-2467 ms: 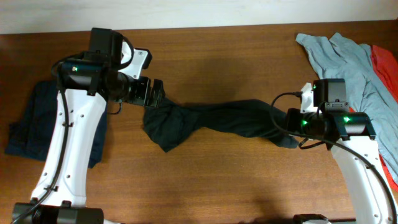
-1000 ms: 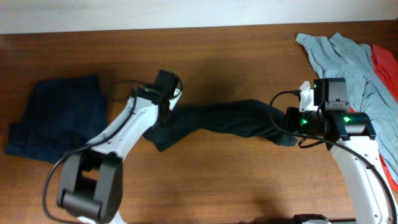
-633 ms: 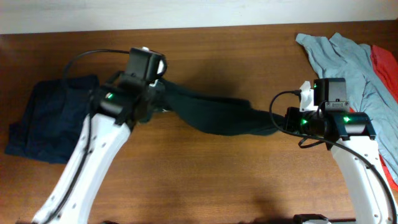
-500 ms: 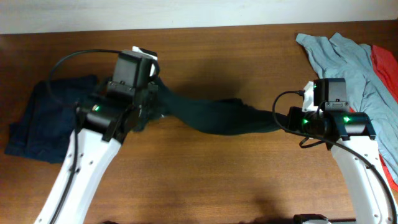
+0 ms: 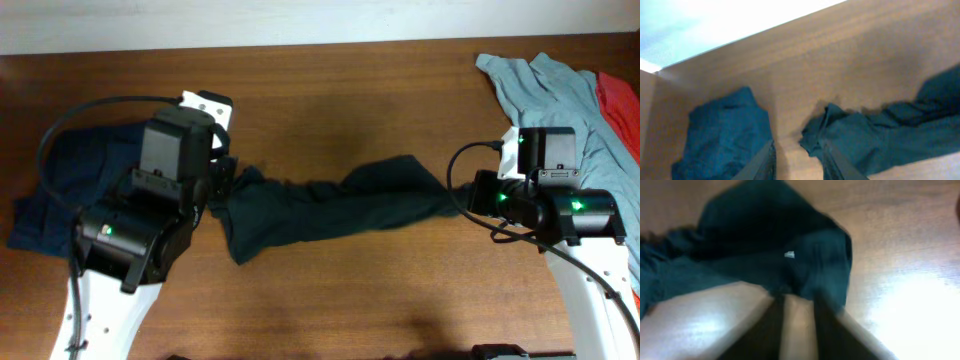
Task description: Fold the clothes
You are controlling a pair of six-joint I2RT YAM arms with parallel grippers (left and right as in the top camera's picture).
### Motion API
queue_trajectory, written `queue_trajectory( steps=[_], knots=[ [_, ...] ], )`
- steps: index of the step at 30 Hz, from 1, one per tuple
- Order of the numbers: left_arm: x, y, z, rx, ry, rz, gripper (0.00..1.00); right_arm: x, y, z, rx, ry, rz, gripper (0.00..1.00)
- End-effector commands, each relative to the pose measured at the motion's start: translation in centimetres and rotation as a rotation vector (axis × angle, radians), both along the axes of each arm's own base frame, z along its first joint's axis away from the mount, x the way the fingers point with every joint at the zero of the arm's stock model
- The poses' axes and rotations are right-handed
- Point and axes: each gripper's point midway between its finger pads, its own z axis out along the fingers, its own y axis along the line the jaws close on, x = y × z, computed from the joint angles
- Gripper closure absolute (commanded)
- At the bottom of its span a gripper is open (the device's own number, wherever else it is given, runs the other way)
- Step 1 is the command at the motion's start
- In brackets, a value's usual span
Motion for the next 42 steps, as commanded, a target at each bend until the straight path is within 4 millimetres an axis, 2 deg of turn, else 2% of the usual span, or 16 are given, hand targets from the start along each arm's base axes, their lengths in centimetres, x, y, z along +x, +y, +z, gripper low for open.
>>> queue_trajectory(
  steps=[1,3,7,9,10,14,16,21,24,26,32,38,42],
  knots=[
    [0.8,-1.2,-3.7,-0.021,0.120,-0.003,0.58,0.0,-0.3,0.7,-0.014,-0.013,-0.010,0.50],
    [1.5,-1.5,-6.2,-0.011,0.189,0.017,0.56,0.0,-0.3,0.7,-0.014,-0.013,-0.010,0.43],
    [2.5,-2.8,-11.1,0.004,0.338,-0.008,0.53,-0.1,-0.3,0.6,-0.014,-0.007,-0.010,0.37],
    [2.9,-3.2,-13.9,0.020,0.422,-0.013,0.52,-0.1,-0.3,0.4,-0.014,0.001,-0.010,0.36],
    [3.2,-3.3,-16.5,0.050,0.498,-0.007,0.51,-0.2,-0.3,0.1,-0.013,0.018,-0.010,0.36],
    [3.6,-3.4,-20.9,0.096,0.608,0.003,0.52,-0.3,-0.3,-0.7,-0.012,0.055,-0.009,0.36],
    [4.9,-3.5,-23.0,0.101,0.616,0.013,0.51,-0.1,-0.3,-1.3,-0.011,0.079,-0.009,0.36],
    [8.1,-1.2,-24.7,0.126,0.552,0.077,0.40,0.1,-0.3,-2.5,-0.009,0.125,-0.009,0.36],
    [10.0,0.3,-25.9,0.108,0.533,0.082,0.39,0.2,-0.3,-3.2,-0.008,0.149,-0.009,0.36],
    [10.4,0.0,-26.9,0.064,0.551,0.022,0.39,0.2,-0.3,-3.3,-0.008,0.154,-0.009,0.36],
    [9.8,-2.9,-28.9,-0.108,0.631,-0.171,0.39,0.3,-0.3,-3.3,-0.008,0.152,-0.008,0.36],
    [9.6,-3.1,-29.2,-0.097,0.638,-0.214,0.39,0.3,-0.3,-3.3,-0.008,0.152,-0.008,0.36],
    [9.4,-2.9,-30.6,-0.095,0.669,-0.209,0.39,0.3,-0.3,-3.3,-0.008,0.153,-0.008,0.37]
  ],
)
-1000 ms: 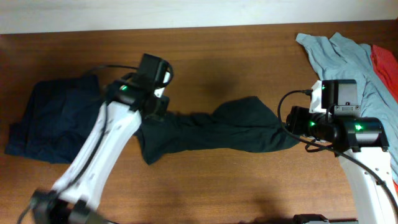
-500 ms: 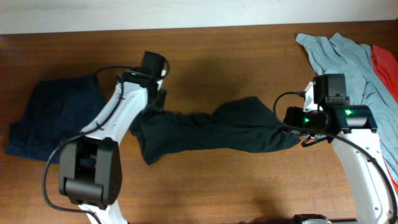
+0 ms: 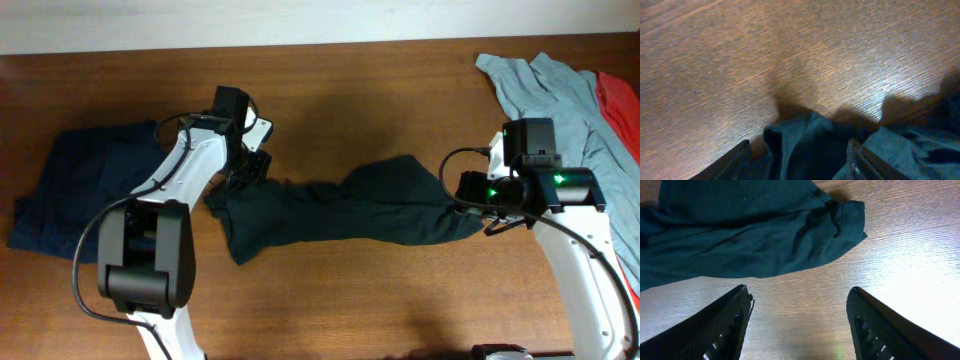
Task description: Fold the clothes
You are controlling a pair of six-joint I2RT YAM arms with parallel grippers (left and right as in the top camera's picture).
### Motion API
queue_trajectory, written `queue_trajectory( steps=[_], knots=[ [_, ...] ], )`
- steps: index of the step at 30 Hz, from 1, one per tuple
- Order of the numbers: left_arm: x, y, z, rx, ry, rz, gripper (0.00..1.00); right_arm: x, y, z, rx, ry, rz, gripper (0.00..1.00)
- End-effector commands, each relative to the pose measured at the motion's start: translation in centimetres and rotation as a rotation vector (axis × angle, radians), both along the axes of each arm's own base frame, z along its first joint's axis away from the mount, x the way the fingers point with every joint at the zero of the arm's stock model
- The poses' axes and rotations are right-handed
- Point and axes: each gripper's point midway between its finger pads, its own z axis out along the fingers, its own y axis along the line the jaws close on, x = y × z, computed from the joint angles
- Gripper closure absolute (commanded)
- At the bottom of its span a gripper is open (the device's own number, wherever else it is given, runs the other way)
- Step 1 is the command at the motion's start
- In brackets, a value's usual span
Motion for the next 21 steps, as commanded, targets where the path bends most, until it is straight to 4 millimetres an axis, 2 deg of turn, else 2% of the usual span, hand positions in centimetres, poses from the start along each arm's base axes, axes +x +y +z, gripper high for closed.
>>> queue_trajectory(
  steps=[1,2,4,5,7,9,11,13,15,16,18,19,20,21],
  knots=[
    [-0.4,-0.3,-1.9,-0.015,0.042,-0.034,0.40,0.4,-0.2,0.5,-0.009,-0.017,-0.006,0.37],
    [-0.3,-0.1,-2.3,-0.005,0.044,-0.032,0.41,0.4,-0.2,0.5,-0.009,-0.017,-0.006,0.37],
    [0.1,0.1,-2.8,0.012,0.036,-0.028,0.51,0.4,-0.2,0.5,-0.008,-0.017,-0.006,0.37],
    [0.2,0.2,-2.8,0.015,0.030,-0.026,0.59,0.4,-0.2,0.5,-0.008,-0.016,-0.006,0.37],
    [0.7,0.1,-2.6,0.014,0.011,-0.025,0.81,0.4,-0.2,0.5,-0.009,-0.016,-0.006,0.36],
    [1.2,0.0,-2.0,0.013,-0.006,-0.025,0.95,0.4,-0.2,0.5,-0.009,-0.016,-0.006,0.37],
    [1.8,0.1,-0.5,0.018,-0.025,-0.019,0.99,0.4,-0.2,0.5,-0.009,-0.016,-0.006,0.37],
    [2.4,-0.1,1.5,0.015,-0.046,-0.019,0.99,0.5,-0.2,0.5,-0.009,-0.018,-0.006,0.37],
    [3.0,-0.2,4.7,0.009,-0.078,-0.019,0.99,0.5,-0.2,0.5,-0.009,-0.020,-0.006,0.37],
    [3.3,-0.2,7.0,0.007,-0.105,-0.018,0.99,0.6,-0.2,0.6,-0.009,-0.025,-0.006,0.37],
    [3.5,-0.2,10.2,0.001,-0.140,-0.018,0.99,0.9,-0.2,0.7,-0.009,-0.038,-0.006,0.37],
    [3.4,-0.2,11.8,-0.002,-0.157,-0.017,0.99,1.1,-0.2,0.8,-0.010,-0.046,-0.006,0.37],
    [3.0,-0.1,14.9,-0.008,-0.189,-0.017,0.99,1.6,-0.3,1.0,-0.011,-0.067,-0.006,0.37],
    [2.6,-0.1,16.3,-0.011,-0.202,-0.017,0.99,1.9,-0.3,1.1,-0.011,-0.082,-0.006,0.37]
  ],
)
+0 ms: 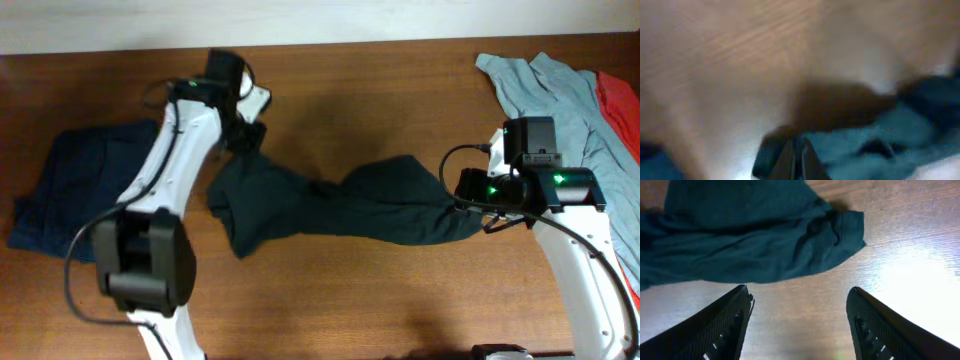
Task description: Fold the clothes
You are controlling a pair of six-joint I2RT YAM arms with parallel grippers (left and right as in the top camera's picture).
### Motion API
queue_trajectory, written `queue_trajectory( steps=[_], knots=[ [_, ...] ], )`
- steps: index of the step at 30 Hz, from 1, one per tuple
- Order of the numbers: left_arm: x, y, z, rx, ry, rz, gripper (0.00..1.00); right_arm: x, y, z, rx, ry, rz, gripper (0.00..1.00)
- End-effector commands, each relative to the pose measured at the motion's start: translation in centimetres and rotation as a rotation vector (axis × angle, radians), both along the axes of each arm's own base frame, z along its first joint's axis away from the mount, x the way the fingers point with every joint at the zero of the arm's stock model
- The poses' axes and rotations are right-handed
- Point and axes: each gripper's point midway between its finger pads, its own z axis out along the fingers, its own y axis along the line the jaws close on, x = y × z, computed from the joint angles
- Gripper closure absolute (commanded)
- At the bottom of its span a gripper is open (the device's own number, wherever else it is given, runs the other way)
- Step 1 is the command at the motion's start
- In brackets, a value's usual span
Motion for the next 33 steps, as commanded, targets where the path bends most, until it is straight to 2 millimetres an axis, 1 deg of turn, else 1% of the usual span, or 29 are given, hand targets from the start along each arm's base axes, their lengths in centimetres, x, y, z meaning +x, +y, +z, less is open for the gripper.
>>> queue_trajectory(
  steps=[1,3,5,6,7,8,10,13,16,17,20,21,22,24,26,28,31,33],
  knots=[
    [-0.1,0.3,9.7,-0.025,-0.173,0.001,0.99,1.5,-0.2,1.0,-0.010,-0.064,-0.005,0.36],
    [-0.9,0.3,11.4,-0.031,-0.193,-0.003,0.99,2.4,-0.3,1.3,-0.010,-0.099,-0.005,0.36],
    [-1.7,0.3,12.7,-0.041,-0.207,-0.005,0.99,3.2,-0.1,1.5,-0.004,-0.130,-0.002,0.36],
    [-2.3,0.3,13.2,-0.046,-0.206,-0.007,0.99,3.8,0.0,1.6,0.005,-0.146,0.003,0.36],
    [-3.5,0.2,13.8,-0.054,-0.193,-0.014,0.99,4.5,0.4,1.6,0.024,-0.167,0.013,0.36],
    [-4.0,0.2,14.0,-0.056,-0.186,-0.017,0.99,5.0,0.6,1.4,0.036,-0.172,0.019,0.35],
    [-4.8,0.1,14.4,-0.055,-0.177,-0.024,0.99,5.6,1.0,0.6,0.060,-0.161,0.030,0.36],
    [-5.0,-0.3,14.7,-0.057,-0.185,-0.033,0.99,6.0,1.0,-1.2,0.064,-0.109,0.029,0.36],
    [-5.0,-0.2,14.7,-0.057,-0.186,-0.032,0.99,5.7,1.0,-3.9,0.070,-0.015,0.029,0.36],
    [-5.0,-0.3,14.7,-0.057,-0.186,-0.033,0.99,5.2,1.6,-5.3,0.087,0.038,0.081,0.36],
    [-5.0,-0.3,14.8,-0.057,-0.186,-0.033,0.99,4.0,3.3,-7.8,0.166,0.140,0.183,0.37],
    [-5.0,-0.3,14.8,-0.058,-0.187,-0.033,0.99,3.7,3.5,-8.6,0.177,0.169,0.193,0.40],
    [-4.9,-0.3,14.8,-0.058,-0.190,-0.033,0.99,3.3,3.5,-9.7,0.184,0.216,0.195,0.41],
    [-4.9,-0.2,14.8,-0.057,-0.190,-0.032,0.99,2.6,3.6,-11.1,0.192,0.275,0.194,0.42],
    [-4.9,-0.2,14.8,-0.055,-0.189,-0.031,0.99,1.9,3.7,-12.0,0.200,0.322,0.201,0.43],
    [-4.9,-0.2,14.8,-0.054,-0.190,-0.031,0.99,1.5,3.9,-12.2,0.211,0.333,0.217,0.43],
    [-4.7,-0.2,14.9,-0.056,-0.198,-0.031,0.99,1.5,3.8,-12.3,0.210,0.332,0.216,0.55],
    [-4.6,-0.3,15.5,-0.063,-0.219,-0.024,0.99,1.6,3.8,-12.3,0.210,0.331,0.213,0.67]
  ],
)
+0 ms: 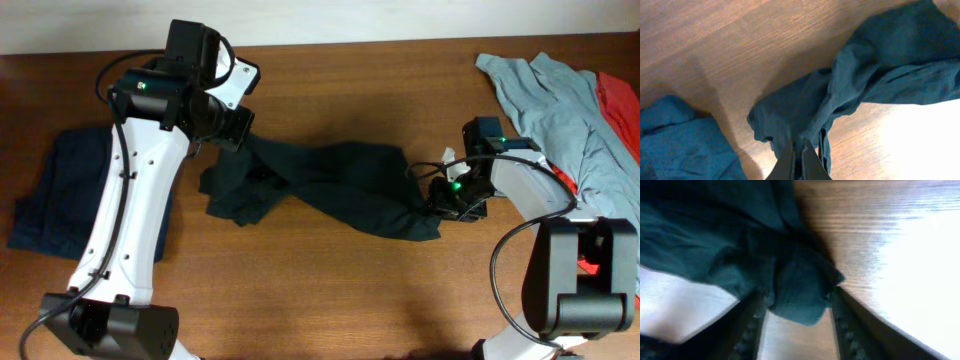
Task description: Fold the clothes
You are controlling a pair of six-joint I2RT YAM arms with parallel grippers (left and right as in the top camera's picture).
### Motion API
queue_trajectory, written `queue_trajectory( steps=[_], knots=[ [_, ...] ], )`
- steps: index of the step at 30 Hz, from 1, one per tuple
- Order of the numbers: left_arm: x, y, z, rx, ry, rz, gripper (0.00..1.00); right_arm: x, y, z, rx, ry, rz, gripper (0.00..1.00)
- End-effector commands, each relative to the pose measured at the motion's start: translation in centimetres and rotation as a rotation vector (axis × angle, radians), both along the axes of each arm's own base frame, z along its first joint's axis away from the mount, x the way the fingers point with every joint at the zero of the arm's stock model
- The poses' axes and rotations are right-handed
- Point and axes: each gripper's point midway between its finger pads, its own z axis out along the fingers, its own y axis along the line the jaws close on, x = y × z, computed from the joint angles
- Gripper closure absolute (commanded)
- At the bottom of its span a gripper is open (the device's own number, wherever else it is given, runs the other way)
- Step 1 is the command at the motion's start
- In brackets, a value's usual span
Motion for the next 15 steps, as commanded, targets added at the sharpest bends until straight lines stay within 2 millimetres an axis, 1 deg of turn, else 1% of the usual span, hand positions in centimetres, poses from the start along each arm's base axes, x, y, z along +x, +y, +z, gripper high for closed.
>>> queue_trajectory(
  steps=[1,2,3,4,6,10,12,15],
  knots=[
    [0.0,-0.2,2.4,-0.028,-0.064,0.005,0.99,0.3,0.3,0.3,0.019,-0.015,0.014,0.73],
    [0.0,-0.2,3.7,-0.042,-0.097,0.015,0.99,0.3,0.2,0.2,0.016,-0.016,0.014,0.83],
    [0.0,-0.2,5.0,-0.052,-0.131,0.020,0.99,0.4,0.3,0.3,0.016,-0.019,0.014,0.85],
    [-0.1,-0.2,8.1,-0.074,-0.214,0.022,0.99,0.5,0.2,0.3,0.016,-0.023,0.013,0.91],
    [-0.7,-0.1,11.4,-0.095,-0.302,0.022,0.99,0.5,0.2,0.3,0.016,-0.023,0.012,0.96],
    [-2.5,0.3,16.4,-0.127,-0.436,0.018,0.99,0.5,0.2,0.3,0.016,-0.025,0.012,0.96],
    [-3.4,0.4,18.4,-0.141,-0.490,0.016,0.99,0.5,0.2,0.4,0.016,-0.027,0.012,0.94],
    [-4.6,0.6,20.3,-0.156,-0.548,0.014,1.00,0.5,0.2,0.5,0.017,-0.030,0.010,0.81]
  ],
)
